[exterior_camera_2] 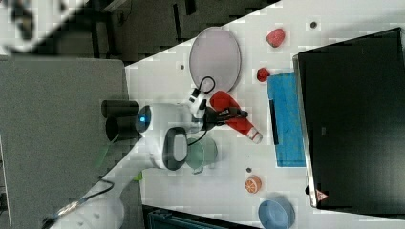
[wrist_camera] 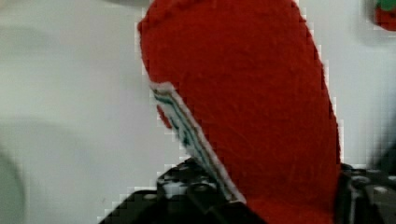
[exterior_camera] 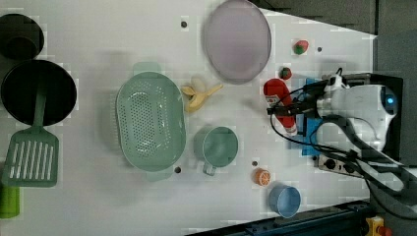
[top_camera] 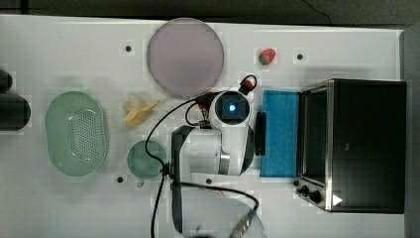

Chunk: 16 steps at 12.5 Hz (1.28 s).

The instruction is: Pick Ketchup from the table and place in oven.

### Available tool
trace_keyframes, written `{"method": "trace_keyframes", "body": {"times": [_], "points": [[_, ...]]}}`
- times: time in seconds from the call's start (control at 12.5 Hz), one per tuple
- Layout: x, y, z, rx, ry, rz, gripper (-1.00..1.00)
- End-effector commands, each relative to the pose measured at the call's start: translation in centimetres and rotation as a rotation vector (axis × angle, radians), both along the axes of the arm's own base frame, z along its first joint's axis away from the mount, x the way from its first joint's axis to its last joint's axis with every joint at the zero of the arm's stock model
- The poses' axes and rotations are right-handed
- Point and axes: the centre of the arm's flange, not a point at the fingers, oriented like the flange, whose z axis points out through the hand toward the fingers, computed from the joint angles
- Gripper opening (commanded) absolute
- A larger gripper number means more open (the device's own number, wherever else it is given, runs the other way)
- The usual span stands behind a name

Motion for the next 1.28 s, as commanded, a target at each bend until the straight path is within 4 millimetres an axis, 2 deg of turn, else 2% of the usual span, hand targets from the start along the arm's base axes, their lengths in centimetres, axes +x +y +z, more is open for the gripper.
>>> {"method": "trace_keyframes", "body": {"times": [0.08,0.32,0.48,0.56,0.64,0.8,1.28], "points": [[1.5,-0.2,9.7,0.003,-0.044,-0.056,0.2],[0.9,0.1,16.2,-0.048,-0.004,-0.136,0.2],[0.9,-0.4,18.4,-0.198,-0.041,-0.127,0.2],[0.9,-0.8,18.5,-0.282,-0.057,-0.121,0.2],[1.0,-1.2,18.0,-0.356,-0.064,-0.128,0.2],[1.1,-2.3,15.4,-0.487,-0.061,-0.18,0.2],[1.2,-7.2,3.4,-0.823,-0.042,-0.258,0.2]]}}
